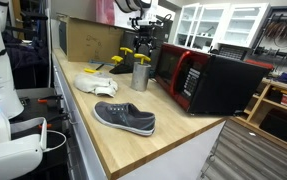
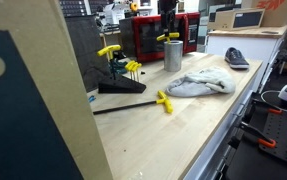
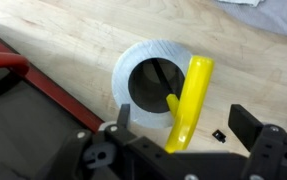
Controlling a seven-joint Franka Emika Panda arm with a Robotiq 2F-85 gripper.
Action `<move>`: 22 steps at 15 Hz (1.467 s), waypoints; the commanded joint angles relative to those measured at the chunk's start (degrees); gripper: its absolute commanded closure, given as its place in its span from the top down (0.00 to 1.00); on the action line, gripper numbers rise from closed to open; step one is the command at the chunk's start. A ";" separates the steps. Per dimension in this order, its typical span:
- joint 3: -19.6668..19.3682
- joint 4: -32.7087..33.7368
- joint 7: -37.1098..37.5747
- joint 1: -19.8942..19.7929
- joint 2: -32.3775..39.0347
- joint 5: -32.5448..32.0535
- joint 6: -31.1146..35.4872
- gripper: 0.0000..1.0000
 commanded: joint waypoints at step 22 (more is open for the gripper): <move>0.14 3.80 8.86 0.40 3.60 0.31 -5.48 0.56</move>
